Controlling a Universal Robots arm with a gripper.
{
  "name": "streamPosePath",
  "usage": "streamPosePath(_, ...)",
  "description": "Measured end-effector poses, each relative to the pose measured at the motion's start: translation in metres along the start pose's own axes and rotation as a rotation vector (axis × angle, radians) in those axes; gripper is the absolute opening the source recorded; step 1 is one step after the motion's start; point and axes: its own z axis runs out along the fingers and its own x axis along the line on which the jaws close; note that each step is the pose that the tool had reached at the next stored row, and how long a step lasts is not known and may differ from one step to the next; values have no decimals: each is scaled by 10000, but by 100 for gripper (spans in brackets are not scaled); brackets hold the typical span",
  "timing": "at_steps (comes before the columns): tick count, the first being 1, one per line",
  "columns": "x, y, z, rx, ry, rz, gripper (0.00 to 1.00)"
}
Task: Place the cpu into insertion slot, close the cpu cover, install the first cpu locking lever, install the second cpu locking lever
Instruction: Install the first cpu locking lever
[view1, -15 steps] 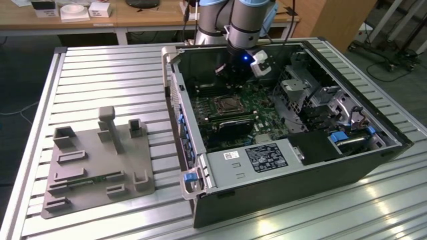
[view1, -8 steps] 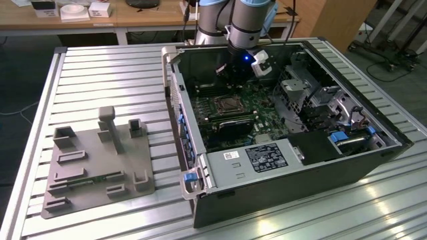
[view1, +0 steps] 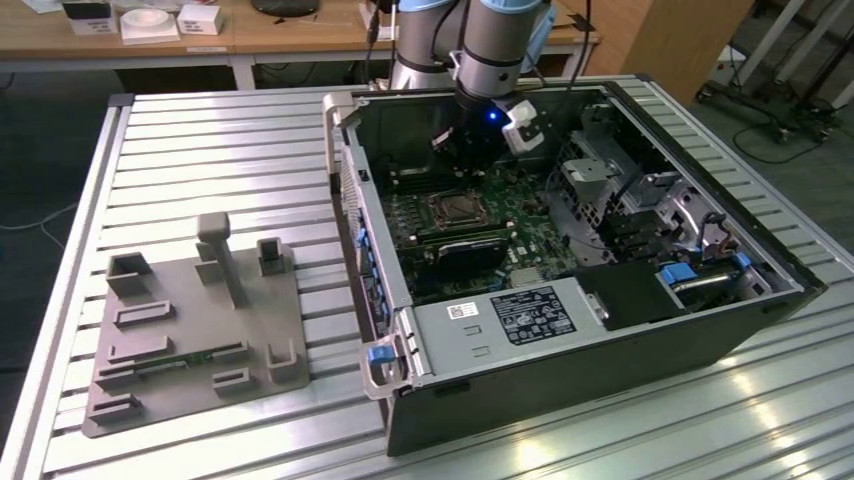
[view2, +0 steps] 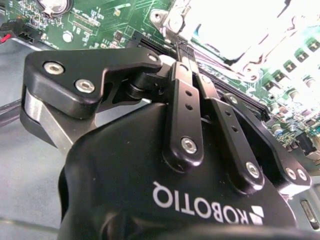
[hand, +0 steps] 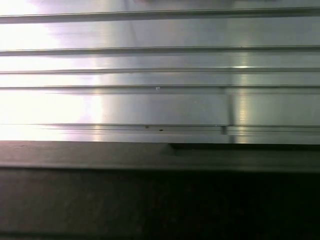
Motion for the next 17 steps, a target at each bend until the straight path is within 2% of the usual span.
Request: streamPosePath(17, 2, -36, 23, 0, 1, 1, 10)
